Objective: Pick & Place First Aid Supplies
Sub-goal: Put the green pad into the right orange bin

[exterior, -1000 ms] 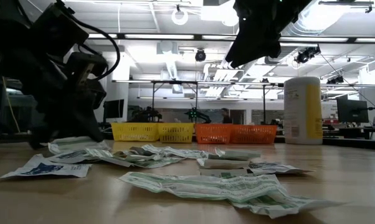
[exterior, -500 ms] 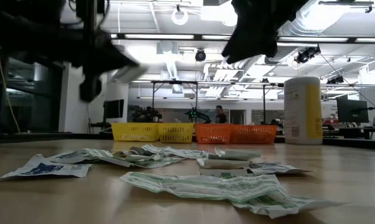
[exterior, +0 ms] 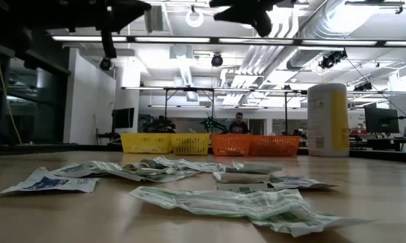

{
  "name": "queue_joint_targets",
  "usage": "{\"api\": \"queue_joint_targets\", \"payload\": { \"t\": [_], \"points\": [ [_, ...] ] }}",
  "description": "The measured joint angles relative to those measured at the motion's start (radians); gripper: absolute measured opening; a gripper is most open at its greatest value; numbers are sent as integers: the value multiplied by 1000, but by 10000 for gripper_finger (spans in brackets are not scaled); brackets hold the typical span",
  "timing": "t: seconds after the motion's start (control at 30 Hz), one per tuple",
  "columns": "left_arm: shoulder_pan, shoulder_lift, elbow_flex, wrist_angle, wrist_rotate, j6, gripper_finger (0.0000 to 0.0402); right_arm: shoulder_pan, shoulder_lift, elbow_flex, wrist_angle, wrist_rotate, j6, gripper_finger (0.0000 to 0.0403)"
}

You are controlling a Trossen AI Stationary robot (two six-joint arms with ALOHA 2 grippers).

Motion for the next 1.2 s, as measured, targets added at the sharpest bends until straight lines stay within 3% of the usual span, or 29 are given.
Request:
{"api": "queue_joint_targets", "payload": {
  "t": [0.37,0.53,0.9,1.2],
  "points": [
    [0,4,156,7,-17,342,0,-18,125,0,343,-3,-11,154],
    [6,4,200,6,-30,424,0,-19,148,0,430,-18,-11,154],
    [103,3,242,-6,129,385,0,-110,148,0,486,-157,75,156],
    [119,3,245,-16,140,379,0,-180,148,0,519,-304,137,217]
  ]
}}
